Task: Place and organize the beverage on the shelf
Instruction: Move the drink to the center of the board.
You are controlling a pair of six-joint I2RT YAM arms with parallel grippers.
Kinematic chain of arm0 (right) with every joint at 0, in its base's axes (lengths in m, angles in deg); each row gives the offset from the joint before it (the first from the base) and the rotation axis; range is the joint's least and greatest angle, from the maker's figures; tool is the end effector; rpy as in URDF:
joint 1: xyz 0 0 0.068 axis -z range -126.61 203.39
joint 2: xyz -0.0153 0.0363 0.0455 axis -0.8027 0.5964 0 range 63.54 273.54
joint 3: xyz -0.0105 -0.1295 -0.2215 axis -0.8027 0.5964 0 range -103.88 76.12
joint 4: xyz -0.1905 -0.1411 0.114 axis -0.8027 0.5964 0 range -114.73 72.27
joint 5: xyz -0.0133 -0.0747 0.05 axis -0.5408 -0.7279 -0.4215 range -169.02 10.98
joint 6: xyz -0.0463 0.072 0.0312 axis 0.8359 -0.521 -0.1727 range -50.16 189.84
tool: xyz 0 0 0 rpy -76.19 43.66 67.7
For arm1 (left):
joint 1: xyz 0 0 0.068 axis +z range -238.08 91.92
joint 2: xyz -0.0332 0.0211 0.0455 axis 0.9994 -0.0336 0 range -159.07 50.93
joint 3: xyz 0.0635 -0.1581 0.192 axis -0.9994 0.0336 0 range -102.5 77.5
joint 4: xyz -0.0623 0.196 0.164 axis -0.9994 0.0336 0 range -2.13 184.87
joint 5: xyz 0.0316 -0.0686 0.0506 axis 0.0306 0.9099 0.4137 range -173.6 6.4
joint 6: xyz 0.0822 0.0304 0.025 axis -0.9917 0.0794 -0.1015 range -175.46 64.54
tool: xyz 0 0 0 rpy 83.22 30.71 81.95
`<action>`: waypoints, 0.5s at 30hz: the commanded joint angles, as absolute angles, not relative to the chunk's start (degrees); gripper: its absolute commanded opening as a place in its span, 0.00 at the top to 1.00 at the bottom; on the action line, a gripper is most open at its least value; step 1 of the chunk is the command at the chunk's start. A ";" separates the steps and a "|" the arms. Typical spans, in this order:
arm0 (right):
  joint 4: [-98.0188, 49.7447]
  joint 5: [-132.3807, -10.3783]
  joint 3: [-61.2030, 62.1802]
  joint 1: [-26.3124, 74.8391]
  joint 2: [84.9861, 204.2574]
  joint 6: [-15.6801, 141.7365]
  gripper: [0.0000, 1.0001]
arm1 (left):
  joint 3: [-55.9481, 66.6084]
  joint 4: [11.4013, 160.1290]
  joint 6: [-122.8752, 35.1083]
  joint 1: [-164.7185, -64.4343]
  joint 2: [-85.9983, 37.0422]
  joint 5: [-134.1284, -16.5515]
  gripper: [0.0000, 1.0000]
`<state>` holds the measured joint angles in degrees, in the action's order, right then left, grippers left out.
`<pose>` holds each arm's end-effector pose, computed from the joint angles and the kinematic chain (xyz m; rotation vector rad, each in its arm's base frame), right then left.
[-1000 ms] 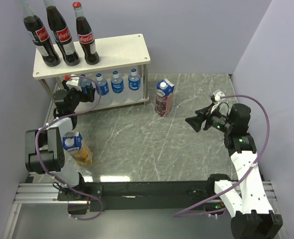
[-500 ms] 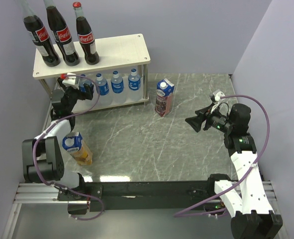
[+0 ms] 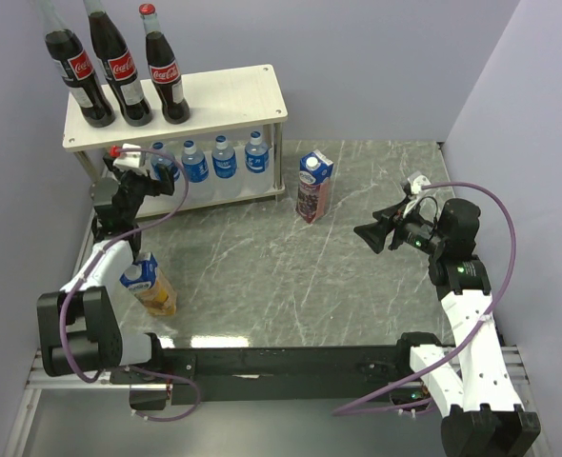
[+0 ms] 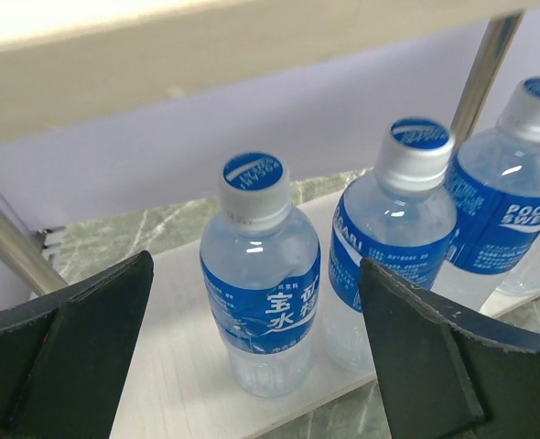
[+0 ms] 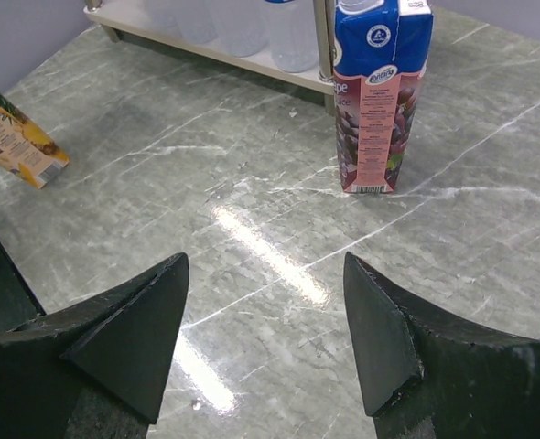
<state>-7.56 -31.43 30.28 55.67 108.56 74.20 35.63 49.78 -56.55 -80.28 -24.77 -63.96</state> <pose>0.2170 0.0516 0.3156 -0.5997 1.7112 0.6833 0.3481 0.0200 0.2768 0.1885 1.4905 -0.1316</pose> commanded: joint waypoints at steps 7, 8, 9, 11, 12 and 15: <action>-8.91 -30.24 29.19 56.03 107.22 75.03 0.25 | 37.07 54.55 -57.22 -80.08 -16.85 -65.85 0.01; -8.83 -30.15 29.10 56.11 107.22 75.20 0.25 | 37.07 55.86 -56.52 -80.08 -16.23 -66.02 0.01; -8.82 -29.89 29.10 56.11 107.05 75.29 0.25 | 36.81 56.75 -56.08 -80.08 -15.61 -66.11 0.00; -8.47 -29.36 29.10 56.03 107.13 75.64 0.25 | 36.11 59.98 -53.21 -79.99 -13.68 -66.29 0.01; -8.30 -29.19 29.01 56.03 107.13 75.82 0.25 | 35.93 61.14 -52.40 -80.17 -12.98 -66.37 0.01; -7.42 -28.40 28.75 56.03 107.40 76.61 0.25 | 35.58 65.52 -49.85 -80.08 -9.29 -66.37 0.01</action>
<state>-7.15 -29.90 30.28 55.67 108.18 75.34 36.90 61.21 -53.59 -80.28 -13.10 -65.91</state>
